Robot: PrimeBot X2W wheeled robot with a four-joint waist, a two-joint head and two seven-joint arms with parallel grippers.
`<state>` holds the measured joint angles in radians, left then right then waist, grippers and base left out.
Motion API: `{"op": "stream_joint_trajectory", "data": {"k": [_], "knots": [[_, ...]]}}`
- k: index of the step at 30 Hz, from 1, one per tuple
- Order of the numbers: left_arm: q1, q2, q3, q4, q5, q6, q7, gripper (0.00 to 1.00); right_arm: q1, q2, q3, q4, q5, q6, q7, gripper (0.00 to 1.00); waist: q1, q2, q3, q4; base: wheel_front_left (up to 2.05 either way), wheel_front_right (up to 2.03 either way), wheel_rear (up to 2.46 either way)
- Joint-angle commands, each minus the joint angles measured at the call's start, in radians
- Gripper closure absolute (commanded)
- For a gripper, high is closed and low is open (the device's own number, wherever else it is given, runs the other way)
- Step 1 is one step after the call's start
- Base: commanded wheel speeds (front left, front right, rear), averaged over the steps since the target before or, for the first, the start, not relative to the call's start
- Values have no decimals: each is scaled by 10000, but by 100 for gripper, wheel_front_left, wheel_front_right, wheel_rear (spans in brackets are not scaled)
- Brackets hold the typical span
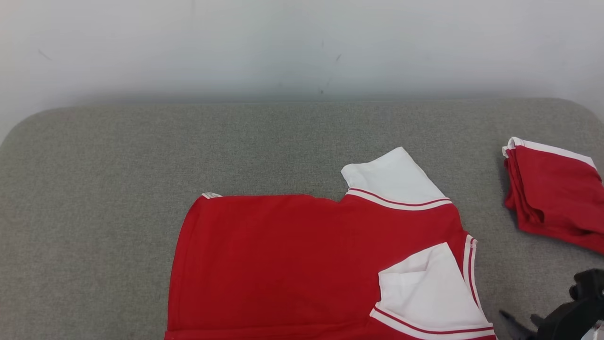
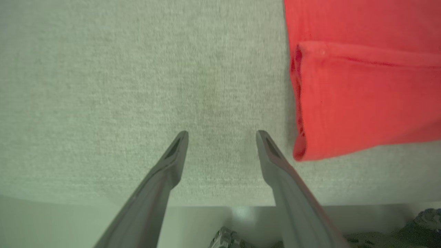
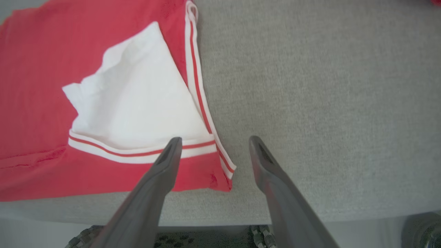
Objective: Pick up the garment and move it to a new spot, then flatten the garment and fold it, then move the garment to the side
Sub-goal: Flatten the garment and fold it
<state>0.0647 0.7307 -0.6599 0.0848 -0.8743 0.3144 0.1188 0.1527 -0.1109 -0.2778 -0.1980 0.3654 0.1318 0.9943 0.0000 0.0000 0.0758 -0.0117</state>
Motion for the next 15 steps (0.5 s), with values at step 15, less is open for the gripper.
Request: {"op": "stream_joint_trajectory", "data": {"k": [15], "knots": [[-6162, -1030, 143, 1168, 903, -1032, 1227, 0, -4072, -1141, 2052, -383, -103, -22, -492, 0, 0, 0, 1721, -155, 0, 0, 0]]}}
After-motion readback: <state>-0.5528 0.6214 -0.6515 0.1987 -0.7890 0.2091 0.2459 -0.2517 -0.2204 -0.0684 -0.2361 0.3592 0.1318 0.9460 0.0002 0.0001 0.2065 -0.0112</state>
